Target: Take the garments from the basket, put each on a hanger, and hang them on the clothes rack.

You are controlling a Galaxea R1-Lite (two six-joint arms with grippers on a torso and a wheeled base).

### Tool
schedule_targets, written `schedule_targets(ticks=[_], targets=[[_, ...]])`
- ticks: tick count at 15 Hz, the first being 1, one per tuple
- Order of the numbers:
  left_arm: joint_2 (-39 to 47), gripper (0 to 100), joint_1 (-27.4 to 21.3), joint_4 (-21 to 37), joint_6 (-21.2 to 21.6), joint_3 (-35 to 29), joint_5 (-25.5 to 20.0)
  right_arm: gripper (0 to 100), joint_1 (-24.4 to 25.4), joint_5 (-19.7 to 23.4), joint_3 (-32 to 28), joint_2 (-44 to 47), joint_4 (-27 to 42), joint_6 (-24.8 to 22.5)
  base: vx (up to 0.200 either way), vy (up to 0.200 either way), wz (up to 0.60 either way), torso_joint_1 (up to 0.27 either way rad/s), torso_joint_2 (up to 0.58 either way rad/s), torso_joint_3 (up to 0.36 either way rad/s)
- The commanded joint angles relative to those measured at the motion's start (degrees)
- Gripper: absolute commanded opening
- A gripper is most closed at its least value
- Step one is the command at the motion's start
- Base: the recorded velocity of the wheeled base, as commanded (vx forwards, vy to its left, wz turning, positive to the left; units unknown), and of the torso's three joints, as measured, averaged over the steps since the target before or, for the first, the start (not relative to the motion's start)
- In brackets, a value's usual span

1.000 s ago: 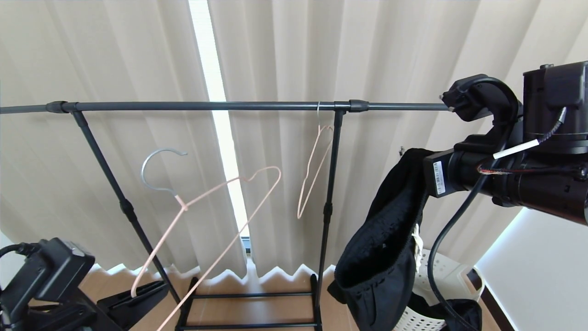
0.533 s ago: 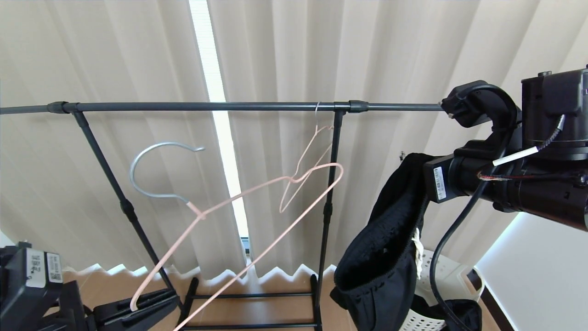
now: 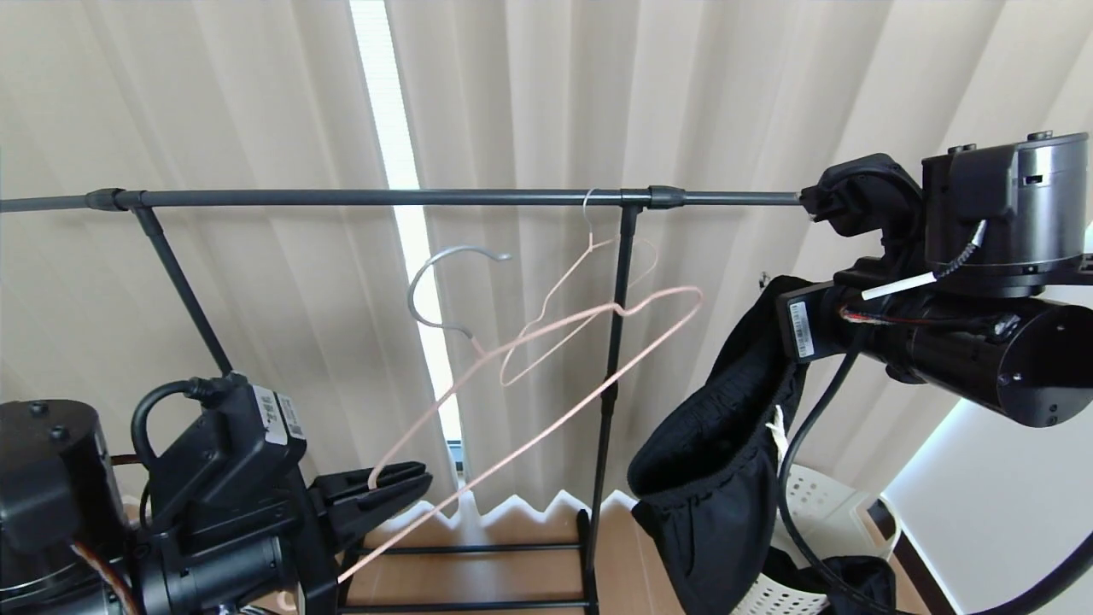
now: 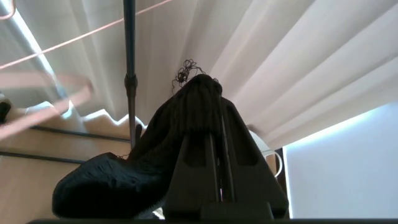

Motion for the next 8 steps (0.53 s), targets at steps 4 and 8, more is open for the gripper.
schedule_targets(ticks=[4,8], targets=[[2.9,0,-1.7,-0.2,0.1,3.4,-3.1,0,0.0,-1.8,-0.1,2.4,-3.0,-0.1,0.000,0.000,0.00,0.000,0.00,0.000],[4.3,0,-3.0,-0.2,-0.2,3.8,-3.1,0,0.6,-2.2,-0.2,4.1,-3.8,-0.1,0.000,0.000,0.00,0.000,0.00,0.000]])
